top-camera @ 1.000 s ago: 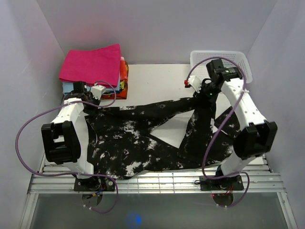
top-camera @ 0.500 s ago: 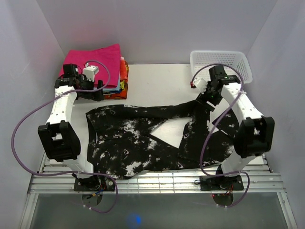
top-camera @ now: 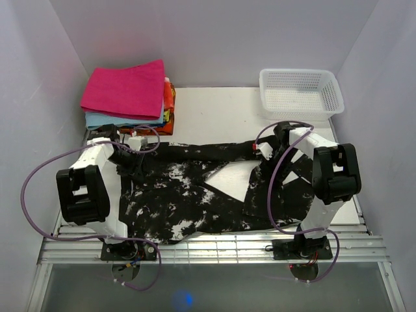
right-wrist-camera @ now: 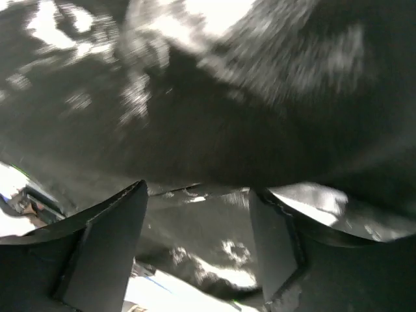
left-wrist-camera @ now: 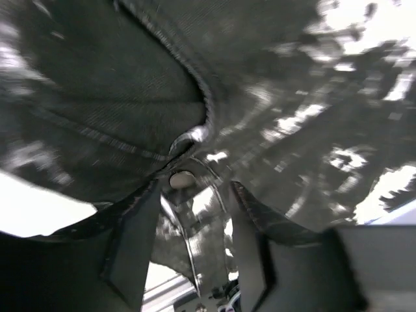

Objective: Fold and stack the trousers
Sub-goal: Flatten the trousers out

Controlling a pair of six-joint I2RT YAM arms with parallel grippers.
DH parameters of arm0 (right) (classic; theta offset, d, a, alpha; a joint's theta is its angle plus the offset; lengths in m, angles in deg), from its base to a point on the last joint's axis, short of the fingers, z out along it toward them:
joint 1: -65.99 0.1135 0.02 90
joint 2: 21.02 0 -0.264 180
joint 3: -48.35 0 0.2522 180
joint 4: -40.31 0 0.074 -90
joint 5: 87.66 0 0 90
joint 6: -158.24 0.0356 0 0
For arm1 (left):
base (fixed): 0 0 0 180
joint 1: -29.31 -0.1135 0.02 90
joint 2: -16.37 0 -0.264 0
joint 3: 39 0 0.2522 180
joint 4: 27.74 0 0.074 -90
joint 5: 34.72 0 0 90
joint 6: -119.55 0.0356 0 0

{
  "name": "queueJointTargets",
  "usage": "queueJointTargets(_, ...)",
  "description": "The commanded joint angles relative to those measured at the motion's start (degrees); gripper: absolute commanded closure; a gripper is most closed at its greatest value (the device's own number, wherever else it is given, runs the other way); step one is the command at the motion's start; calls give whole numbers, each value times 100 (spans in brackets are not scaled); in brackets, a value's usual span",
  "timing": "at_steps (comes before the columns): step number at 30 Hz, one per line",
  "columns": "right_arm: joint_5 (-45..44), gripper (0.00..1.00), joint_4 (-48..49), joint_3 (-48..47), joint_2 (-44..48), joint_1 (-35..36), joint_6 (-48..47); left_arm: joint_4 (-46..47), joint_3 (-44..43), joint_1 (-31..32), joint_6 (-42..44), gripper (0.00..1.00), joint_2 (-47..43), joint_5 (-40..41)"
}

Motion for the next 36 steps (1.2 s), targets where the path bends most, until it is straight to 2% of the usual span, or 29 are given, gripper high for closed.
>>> queueJointTargets(1,-8,34,564,127,-144,3,496,559,275,-12,16,44,344,263)
queueJointTargets(3,-394,52,1179,294,-154,2,566,772,293,-12,-28,49,546,492)
queueJointTargets(4,-552,77,1407,486,-101,-32,584,990,284,-3,-89,51,773,553)
queueJointTargets(5,-711,88,1566,532,-92,-50,567,1105,232,-3,-116,53,897,702)
queueJointTargets(6,-956,92,1751,550,-92,-103,489,1194,179,-12,-125,59,1020,764)
queueJointTargets(10,-1274,92,1805,68,-22,-585,59,1545,-58,-3,-116,81,1715,1011)
queueJointTargets(11,-1388,92,1849,-21,4,-630,-65,1598,-93,-12,-73,83,1899,1080)
queueJointTargets(15,-2230,92,2454,-337,267,-692,-803,1888,-173,-12,95,88,2006,1484)
queueJointTargets(19,-2523,92,2965,-899,304,-709,-1550,2020,-182,-3,305,92,1901,1652)
queueJointTargets(22,-2900,92,3140,-1076,111,-727,-2358,2064,-68,-12,472,100,1813,1775)
queueJointTargets(27,-3734,92,4071,-1234,-424,-894,-3395,2328,258,-12,745,100,1698,2171)
queueJointTargets(29,-3937,89,4265,-1488,-549,-973,-3441,2363,267,-21,842,100,1628,2443)
queueJointTargets(32,-3999,75,4258,-1797,-584,-1000,-3143,2398,258,-38,973,100,1462,2513)
queueJointTargets(35,-3965,41,3943,-1858,-383,-1184,-2687,2241,197,-82,1009,100,1216,2418)
queueJointTargets(36,-3747,31,3732,-1876,-234,-1184,-2546,2092,22,-117,965,100,1137,1982)
